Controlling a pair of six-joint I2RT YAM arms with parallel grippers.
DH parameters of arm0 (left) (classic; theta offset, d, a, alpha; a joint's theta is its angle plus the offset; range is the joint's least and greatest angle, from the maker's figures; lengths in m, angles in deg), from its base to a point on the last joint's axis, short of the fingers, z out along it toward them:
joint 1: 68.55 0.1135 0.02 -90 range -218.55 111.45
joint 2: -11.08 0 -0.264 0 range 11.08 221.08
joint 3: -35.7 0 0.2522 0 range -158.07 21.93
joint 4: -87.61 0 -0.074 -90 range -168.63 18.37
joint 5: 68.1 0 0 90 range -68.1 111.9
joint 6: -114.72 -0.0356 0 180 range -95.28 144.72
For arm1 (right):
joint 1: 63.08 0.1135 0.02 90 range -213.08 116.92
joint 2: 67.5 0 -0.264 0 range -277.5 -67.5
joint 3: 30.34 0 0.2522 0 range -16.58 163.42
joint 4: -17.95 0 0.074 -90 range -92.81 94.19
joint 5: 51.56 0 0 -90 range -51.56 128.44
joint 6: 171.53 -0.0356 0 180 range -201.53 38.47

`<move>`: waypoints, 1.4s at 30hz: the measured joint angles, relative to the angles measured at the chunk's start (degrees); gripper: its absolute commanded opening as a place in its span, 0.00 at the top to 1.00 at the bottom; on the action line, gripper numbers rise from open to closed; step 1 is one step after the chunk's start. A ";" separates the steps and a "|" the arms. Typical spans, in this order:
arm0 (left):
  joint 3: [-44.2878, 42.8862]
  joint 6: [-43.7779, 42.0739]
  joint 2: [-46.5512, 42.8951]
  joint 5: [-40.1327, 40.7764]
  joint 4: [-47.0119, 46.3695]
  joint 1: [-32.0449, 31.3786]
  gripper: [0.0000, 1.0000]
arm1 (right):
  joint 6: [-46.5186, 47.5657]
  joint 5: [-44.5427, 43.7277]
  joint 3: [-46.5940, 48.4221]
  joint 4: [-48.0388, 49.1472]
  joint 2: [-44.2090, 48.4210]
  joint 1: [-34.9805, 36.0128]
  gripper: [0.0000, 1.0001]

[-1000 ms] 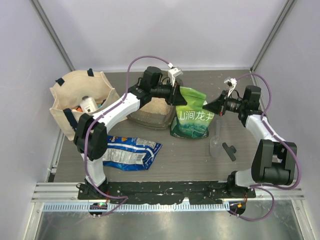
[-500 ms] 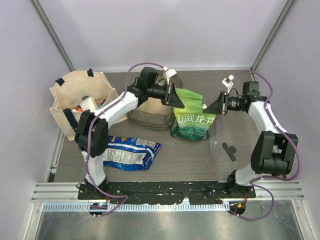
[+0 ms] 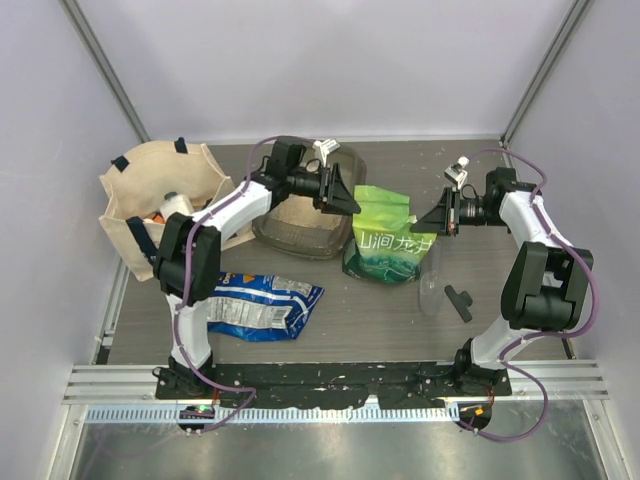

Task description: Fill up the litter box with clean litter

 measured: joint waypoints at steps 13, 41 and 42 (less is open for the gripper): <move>0.15 1.38 0.48 -0.72 -6.86 -3.80 0.64 | 0.46 0.57 1.05 -2.71 -1.53 -0.22 0.99; -13.14 7.28 11.34 -11.65 18.71 -2.43 1.00 | -12.44 6.38 -4.76 -4.00 -4.17 -1.42 0.99; -13.25 7.43 11.34 -11.61 18.62 -2.40 0.97 | -12.92 6.34 -4.76 -3.80 -4.17 -1.42 0.99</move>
